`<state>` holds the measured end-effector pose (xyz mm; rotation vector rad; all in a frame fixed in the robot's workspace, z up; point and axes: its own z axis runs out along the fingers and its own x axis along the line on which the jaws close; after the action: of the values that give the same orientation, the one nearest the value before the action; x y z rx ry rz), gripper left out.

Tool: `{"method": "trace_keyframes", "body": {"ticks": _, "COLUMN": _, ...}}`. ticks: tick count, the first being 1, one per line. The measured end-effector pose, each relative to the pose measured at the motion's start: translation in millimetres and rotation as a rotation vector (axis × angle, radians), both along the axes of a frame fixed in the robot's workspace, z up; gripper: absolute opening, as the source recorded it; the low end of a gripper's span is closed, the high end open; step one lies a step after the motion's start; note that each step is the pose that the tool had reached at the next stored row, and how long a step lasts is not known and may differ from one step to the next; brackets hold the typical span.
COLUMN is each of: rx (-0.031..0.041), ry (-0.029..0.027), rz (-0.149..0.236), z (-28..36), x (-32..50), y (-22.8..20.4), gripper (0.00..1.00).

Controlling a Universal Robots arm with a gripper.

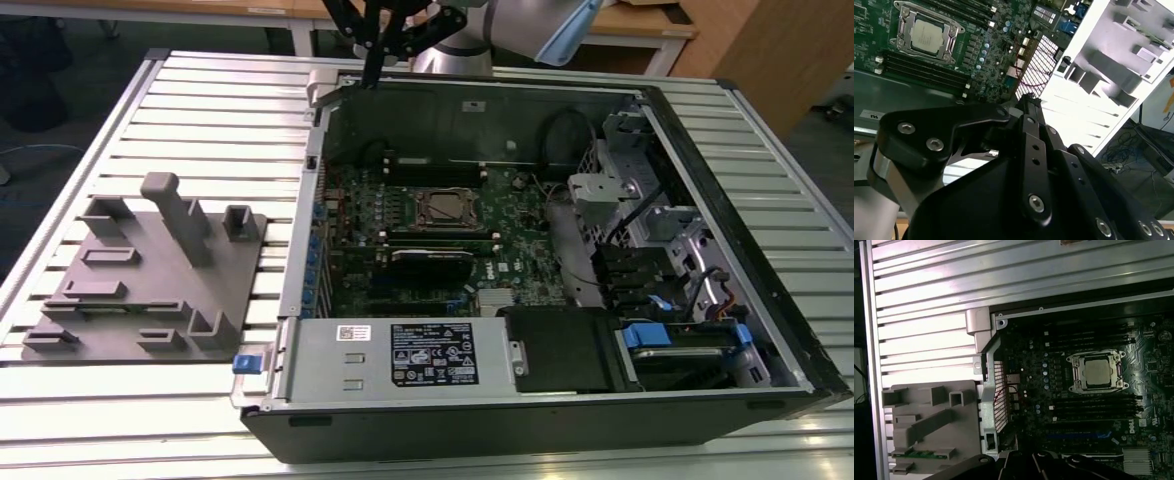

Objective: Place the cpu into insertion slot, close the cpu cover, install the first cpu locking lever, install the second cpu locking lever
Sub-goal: 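Install the second cpu locking lever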

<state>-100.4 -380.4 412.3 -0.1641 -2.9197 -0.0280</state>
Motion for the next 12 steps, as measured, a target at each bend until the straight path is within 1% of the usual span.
{"method": "trace_keyframes", "body": {"ticks": 1, "rx": 0.0008, "ry": -0.0014, "rz": 0.0, "z": 0.1, "x": -0.1, "y": -0.1, "gripper": 0.11}}
{"method": "trace_keyframes", "body": {"ticks": 3, "rx": 0.0044, "ry": -0.0125, "rz": 0.004, "z": 0.0, "x": -0.2, "y": -0.1, "gripper": 0.11}}
{"method": "trace_keyframes", "body": {"ticks": 4, "rx": 0.005, "ry": -0.0137, "rz": 0.005, "z": 0.0, "x": -0.1, "y": -0.1, "gripper": 0.11}}
{"method": "trace_keyframes", "body": {"ticks": 5, "rx": 0.005, "ry": -0.0137, "rz": 0.005, "z": -0.1, "x": -0.1, "y": -0.1, "gripper": 0.11}}
{"method": "trace_keyframes", "body": {"ticks": 6, "rx": 0.0059, "ry": -0.0153, "rz": 0.006, "z": -0.1, "x": -0.1, "y": -0.1, "gripper": 0.11}}
{"method": "trace_keyframes", "body": {"ticks": 8, "rx": 0.0098, "ry": -0.0272, "rz": 0.012, "z": -0.2, "x": -0.1, "y": -0.1, "gripper": 0.11}}
{"method": "trace_keyframes", "body": {"ticks": 9, "rx": 0.0105, "ry": -0.0291, "rz": 0.014, "z": -0.2, "x": -0.1, "y": -0.1, "gripper": 0.11}}
{"method": "trace_keyframes", "body": {"ticks": 11, "rx": 0.0109, "ry": -0.0298, "rz": 0.014, "z": -0.3, "x": -0.1, "y": -0.1, "gripper": 0.11}}
{"method": "trace_keyframes", "body": {"ticks": 12, "rx": 0.0142, "ry": -0.0337, "rz": 0.014, "z": -0.3, "x": -0.2, "y": -0.2, "gripper": 0.11}}
